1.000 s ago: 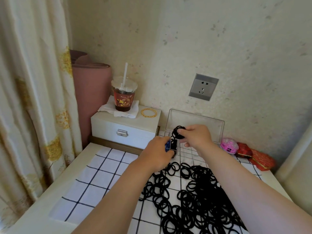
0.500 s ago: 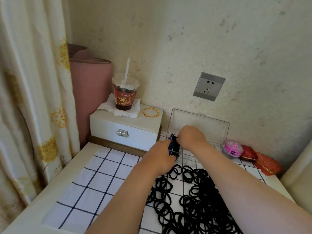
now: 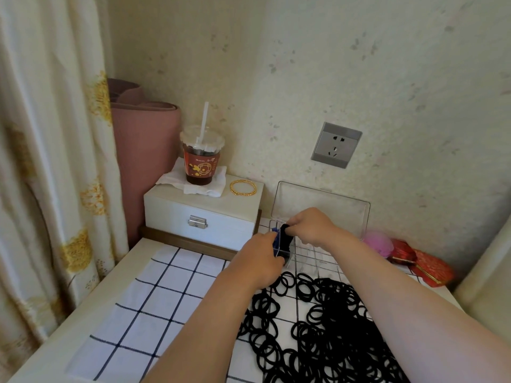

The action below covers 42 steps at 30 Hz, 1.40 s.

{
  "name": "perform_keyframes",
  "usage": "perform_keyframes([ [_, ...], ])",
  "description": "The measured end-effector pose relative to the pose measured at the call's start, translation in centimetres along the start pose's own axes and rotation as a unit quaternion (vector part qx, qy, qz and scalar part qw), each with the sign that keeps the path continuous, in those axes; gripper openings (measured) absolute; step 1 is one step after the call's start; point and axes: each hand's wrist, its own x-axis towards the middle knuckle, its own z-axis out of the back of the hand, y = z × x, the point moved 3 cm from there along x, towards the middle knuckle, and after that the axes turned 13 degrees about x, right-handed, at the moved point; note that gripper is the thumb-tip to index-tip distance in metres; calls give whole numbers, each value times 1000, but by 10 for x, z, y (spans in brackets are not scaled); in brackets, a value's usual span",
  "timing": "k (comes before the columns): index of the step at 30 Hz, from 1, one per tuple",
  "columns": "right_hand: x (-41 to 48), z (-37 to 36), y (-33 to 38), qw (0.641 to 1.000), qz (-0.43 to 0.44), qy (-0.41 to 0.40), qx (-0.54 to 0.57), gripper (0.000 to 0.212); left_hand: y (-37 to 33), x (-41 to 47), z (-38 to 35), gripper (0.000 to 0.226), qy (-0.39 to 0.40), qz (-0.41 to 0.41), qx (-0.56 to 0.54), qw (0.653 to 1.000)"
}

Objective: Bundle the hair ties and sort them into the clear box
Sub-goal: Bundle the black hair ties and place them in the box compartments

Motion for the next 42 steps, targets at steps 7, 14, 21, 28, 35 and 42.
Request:
perform_keyframes([
  [7, -37, -6, 4, 974, 169, -30, -148, 36, -1, -3, 3, 42, 5, -8, -3, 1000],
  [14, -33, -33, -8, 927, 166, 63, -331, 55, -2, -4, 4, 35, 9, -5, -15, 1000],
  [21, -23, -16, -6, 958, 149, 65, -238, 32, -1, -5, 6, 46, 8, -1, 2, 1000],
  [28, -36, -4, -9, 987, 158, -17, -31, 34, -4, -3, 5, 45, 11, 4, -3, 1000],
  [35, -49, -23, -17, 944, 200, 44, -260, 41, -5, -4, 5, 40, 8, -5, 14, 1000],
  [42, -87, 9, -15, 978, 189, -48, -70, 36, -13, -13, 9, 40, -27, 1, 82, 996],
])
